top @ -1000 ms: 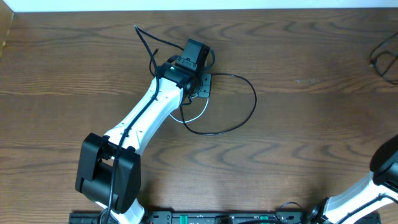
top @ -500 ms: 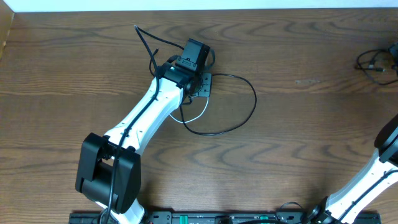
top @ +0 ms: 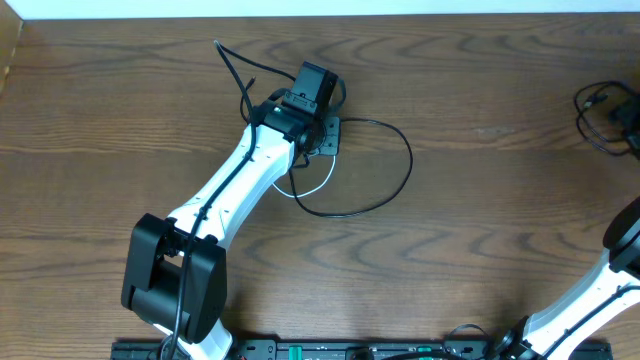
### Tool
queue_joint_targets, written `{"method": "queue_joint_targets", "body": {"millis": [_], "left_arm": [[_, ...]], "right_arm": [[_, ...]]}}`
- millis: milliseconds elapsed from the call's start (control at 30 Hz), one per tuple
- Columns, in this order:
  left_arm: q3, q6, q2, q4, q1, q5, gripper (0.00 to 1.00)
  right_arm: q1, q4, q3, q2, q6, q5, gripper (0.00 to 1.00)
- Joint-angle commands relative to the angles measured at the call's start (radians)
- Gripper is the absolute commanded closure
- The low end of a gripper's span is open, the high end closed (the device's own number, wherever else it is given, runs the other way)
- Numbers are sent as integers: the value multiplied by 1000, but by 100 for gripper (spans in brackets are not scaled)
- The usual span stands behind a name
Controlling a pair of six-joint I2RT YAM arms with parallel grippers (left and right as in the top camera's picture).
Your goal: Untangle cables
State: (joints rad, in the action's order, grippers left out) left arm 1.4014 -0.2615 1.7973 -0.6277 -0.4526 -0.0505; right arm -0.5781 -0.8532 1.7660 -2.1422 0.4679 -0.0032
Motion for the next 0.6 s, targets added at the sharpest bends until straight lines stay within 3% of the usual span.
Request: {"method": "queue_joint_targets", "body": {"millis": [0, 100, 133, 567], "left_arm": [[7, -6, 8, -1, -1, 5, 57], [7, -6, 8, -1, -1, 5, 57], [7, -6, 8, 1, -1, 5, 57], [7, -6, 8, 9, -1, 5, 57]], "right_arm": [[6, 5, -27, -14, -22, 57, 74], [2, 63, -75, -20, -22, 59, 97], [-1, 100, -100, -20, -22, 68, 99], [-19, 313, -295, -20, -39, 155, 99]]}}
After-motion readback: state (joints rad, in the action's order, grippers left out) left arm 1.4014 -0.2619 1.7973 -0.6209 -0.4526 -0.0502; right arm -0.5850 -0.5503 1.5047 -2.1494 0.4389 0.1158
